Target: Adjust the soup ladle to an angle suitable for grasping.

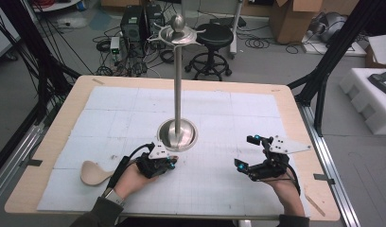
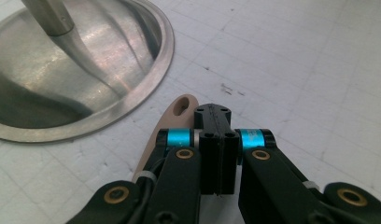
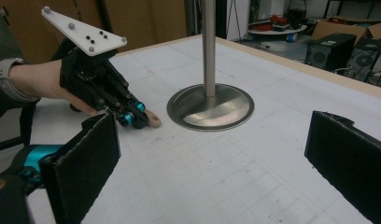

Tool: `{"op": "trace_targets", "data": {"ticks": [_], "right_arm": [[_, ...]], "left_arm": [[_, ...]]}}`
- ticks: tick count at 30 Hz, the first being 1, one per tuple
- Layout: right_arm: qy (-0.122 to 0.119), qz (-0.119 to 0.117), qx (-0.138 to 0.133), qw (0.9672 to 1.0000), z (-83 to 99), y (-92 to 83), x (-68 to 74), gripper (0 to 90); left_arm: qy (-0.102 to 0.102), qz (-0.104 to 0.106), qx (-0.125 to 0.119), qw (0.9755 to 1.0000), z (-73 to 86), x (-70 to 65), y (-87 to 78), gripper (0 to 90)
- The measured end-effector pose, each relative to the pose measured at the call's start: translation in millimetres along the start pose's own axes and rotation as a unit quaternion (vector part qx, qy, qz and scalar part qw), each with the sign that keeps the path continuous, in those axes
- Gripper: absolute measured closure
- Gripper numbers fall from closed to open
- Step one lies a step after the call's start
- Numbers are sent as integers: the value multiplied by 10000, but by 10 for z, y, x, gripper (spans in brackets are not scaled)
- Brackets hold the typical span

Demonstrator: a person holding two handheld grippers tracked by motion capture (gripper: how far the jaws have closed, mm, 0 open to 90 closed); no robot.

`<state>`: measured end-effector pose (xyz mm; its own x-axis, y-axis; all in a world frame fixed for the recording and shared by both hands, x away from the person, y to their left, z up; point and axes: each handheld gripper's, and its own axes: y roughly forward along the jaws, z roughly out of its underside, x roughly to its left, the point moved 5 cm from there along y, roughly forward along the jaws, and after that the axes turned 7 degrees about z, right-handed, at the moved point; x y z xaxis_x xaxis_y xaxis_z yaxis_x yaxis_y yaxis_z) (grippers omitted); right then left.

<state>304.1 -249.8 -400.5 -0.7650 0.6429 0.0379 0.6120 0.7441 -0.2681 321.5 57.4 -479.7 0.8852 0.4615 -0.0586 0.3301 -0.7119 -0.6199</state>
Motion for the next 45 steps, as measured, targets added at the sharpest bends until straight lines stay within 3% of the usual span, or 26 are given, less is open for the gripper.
{"op": "trace_targets", "data": {"ticks": [6,12,15,19,21,22,23,26,31,32,36,37,39,40,41,45], "right_arm": [[23,-10,0,10000,-1,-3,5,23],[24,-13,20,10000,8,0,2,23],[18,-4,12,10000,7,2,-1,23],[12,0,15,10000,7,-1,-5,24],[14,1,13,10000,8,3,-4,23],[10,3,13,10000,9,5,-4,23],[14,6,18,10000,9,6,-4,23],[6,-3,31,10000,11,13,-2,23],[14,-7,45,10000,14,18,-5,23],[16,-3,43,10000,14,18,-6,23],[33,-16,41,10000,12,18,-7,23],[26,-17,27,10000,10,23,-10,23],[26,-9,26,10000,10,25,-11,23],[33,-10,28,10000,10,27,-9,23],[18,-7,32,10000,11,30,-10,23],[12,-27,44,10000,14,37,-4,23]], "left_arm": [[-14,-279,-40,9996,-3,77,15,899],[-65,-377,69,9992,4,68,-25,898],[-24,-315,6,9995,-8,35,-67,897],[87,-171,-186,9996,-47,-35,-267,896],[30,55,-366,9993,-51,-41,-399,886],[30,55,-366,9993,-51,-41,-399,865],[-12,123,-457,9989,-50,-20,-524,866],[-116,219,-592,9979,-45,20,-693,865],[-60,196,-650,9977,-39,64,-895,852],[10,207,-652,9977,-36,77,-990,843],[198,270,-558,9979,-13,88,-1110,809],[406,326,-481,9975,23,107,-1176,760],[481,351,-443,9972,44,119,-1199,683],[610,343,-405,9967,63,135,-1222,683],[734,364,-419,9958,77,148,-1238,618],[705,496,-234,9960,119,194,-1294,416]]}}
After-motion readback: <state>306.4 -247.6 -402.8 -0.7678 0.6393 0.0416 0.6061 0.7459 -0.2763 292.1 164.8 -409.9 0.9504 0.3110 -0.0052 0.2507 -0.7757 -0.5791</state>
